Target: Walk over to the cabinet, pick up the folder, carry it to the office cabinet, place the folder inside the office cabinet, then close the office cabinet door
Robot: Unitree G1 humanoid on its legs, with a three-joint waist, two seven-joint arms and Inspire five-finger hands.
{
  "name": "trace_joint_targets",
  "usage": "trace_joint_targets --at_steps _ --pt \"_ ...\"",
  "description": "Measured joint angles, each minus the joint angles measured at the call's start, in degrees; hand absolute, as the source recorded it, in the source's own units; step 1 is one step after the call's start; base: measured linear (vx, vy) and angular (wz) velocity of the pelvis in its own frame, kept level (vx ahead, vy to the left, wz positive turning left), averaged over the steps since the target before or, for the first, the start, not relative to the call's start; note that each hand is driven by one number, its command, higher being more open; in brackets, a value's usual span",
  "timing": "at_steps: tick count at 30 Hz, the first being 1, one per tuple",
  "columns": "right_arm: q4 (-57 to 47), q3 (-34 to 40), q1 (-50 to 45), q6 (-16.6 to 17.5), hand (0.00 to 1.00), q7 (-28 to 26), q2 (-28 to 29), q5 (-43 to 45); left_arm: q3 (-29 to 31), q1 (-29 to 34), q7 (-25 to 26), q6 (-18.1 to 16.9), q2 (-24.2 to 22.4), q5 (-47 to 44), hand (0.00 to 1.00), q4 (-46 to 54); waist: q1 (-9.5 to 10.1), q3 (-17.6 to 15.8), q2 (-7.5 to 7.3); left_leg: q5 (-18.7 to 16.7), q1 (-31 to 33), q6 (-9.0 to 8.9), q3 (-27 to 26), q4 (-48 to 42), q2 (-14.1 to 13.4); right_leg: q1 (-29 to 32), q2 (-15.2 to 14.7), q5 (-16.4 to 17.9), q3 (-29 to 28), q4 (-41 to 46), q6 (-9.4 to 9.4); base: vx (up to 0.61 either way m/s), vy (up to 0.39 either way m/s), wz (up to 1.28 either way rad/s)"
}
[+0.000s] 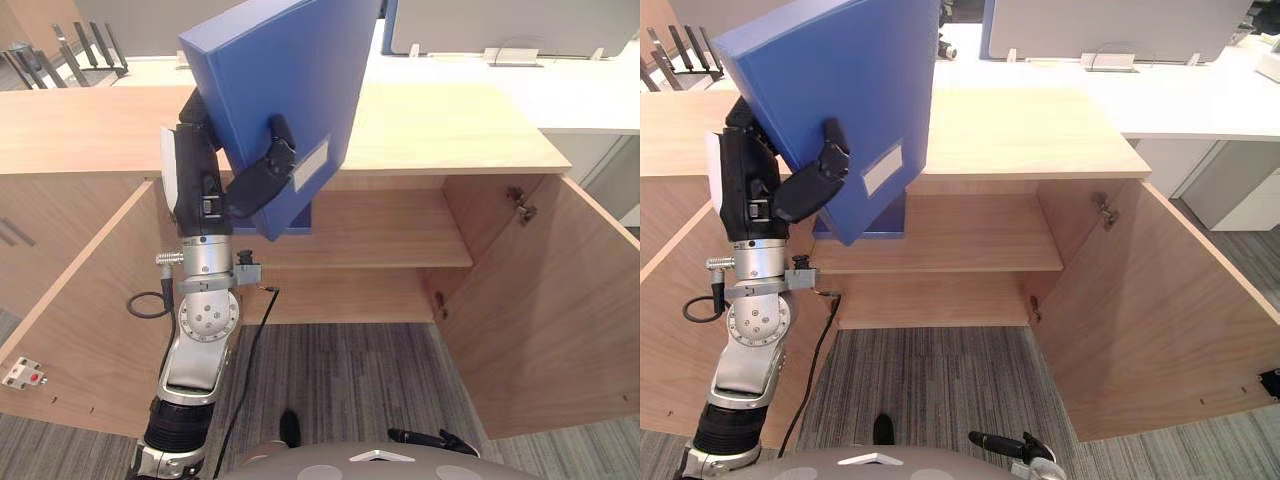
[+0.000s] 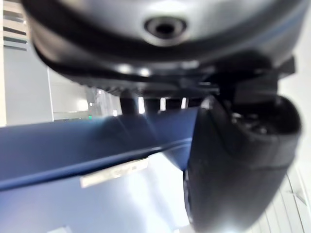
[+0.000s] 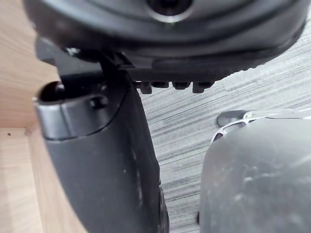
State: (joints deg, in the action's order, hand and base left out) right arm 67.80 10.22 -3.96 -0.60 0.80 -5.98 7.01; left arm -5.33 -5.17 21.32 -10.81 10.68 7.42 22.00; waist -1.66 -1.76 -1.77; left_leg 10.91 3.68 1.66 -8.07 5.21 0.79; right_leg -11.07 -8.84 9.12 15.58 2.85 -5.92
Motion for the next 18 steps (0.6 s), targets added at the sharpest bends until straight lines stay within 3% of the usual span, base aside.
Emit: trace_joint_targets --at_steps 5,14,18 --pt "-0.1 0.0 -0.1 0.0 1.0 0.4 0.1 0.0 2.0 -2.4 0.0 0.3 -1.8 -7.9 0.0 -3.8 -0.06 0.1 -0.06 0.0 0.1 0.06 -0.1 0.0 0.0 0.1 0.0 -0.3 -0.1 -0.1 -0.22 -0.02 -0.002 -0.01" --pt "-1.5 -0.2 0.0 -1.1 1.0 0.5 0.6 -0.1 4.2 -3.9 -4.4 -0.5 -2.1 -43.9 0.0 -17.7 -0.15 0.1 -0.35 -0.5 0.1 -0.65 0.7 0.0 0.1 -0.7 0.0 0.1 1.5 -1.1 0.66 0.0 -0.007 0.04" --pt "-1.8 -1.8 0.5 -1.7 1.0 0.4 0.8 0.0 4.0 -3.8 -5.0 -0.3 -2.4 -52.0 0.0 -20.0 -0.05 -0.1 -1.32 -0.7 -0.1 -0.83 1.0 0.0 0.3 -1.4 0.0 0.2 1.9 -1.8 0.7 0.03 -0.047 0.04"
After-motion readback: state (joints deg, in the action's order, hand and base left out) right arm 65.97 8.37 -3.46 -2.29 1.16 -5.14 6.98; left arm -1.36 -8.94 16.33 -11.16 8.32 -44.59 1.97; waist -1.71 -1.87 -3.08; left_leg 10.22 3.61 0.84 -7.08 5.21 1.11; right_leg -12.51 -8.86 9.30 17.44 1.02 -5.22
